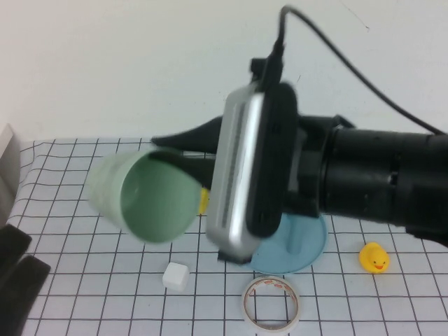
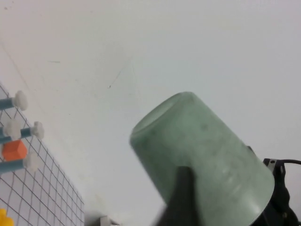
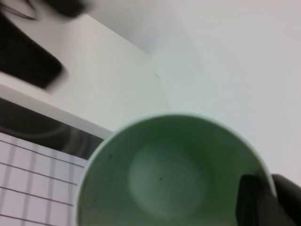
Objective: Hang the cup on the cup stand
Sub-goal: Adjust the cup with two arms
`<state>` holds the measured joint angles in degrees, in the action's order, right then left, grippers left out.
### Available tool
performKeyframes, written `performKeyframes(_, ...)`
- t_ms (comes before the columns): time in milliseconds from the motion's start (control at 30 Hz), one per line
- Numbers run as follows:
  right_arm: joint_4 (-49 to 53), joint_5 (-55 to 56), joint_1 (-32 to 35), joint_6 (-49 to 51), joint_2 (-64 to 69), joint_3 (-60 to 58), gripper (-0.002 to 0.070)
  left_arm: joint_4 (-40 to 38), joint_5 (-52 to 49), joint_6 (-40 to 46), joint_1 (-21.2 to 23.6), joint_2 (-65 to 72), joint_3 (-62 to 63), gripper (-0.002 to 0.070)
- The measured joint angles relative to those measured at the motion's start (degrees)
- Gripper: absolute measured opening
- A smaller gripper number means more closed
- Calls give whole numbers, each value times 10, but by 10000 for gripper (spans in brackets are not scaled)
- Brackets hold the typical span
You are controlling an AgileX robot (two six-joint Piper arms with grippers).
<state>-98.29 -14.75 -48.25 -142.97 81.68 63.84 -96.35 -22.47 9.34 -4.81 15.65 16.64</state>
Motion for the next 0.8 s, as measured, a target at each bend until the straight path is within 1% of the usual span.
performKeyframes(33,0,-12,0,-8,4,0,19,-3,-1,3,0,0,0,503)
performKeyframes(67,0,-29,0,-18,8,0,19,-7,-4,4,0,0,0,570)
performKeyframes(133,0,-50,0,-27,14,0,19,-10,-5,0,0,0,0,637)
performKeyframes(200,1,-63,0,-32,15,0,19,-12,-9,-9,0,0,0,670)
performKeyframes(333,1,-101,0,-52,16,0,19,-12,-11,-18,0,0,0,688)
performKeyframes(433,5,-152,-3,-83,16,5,19,-13,-12,-23,0,0,0,692)
performKeyframes(633,5,-142,-33,-135,16,15,19,-13,-11,-38,0,0,0,692)
performKeyframes(800,5,-128,-65,-158,26,28,19,-13,-9,-38,0,0,0,692)
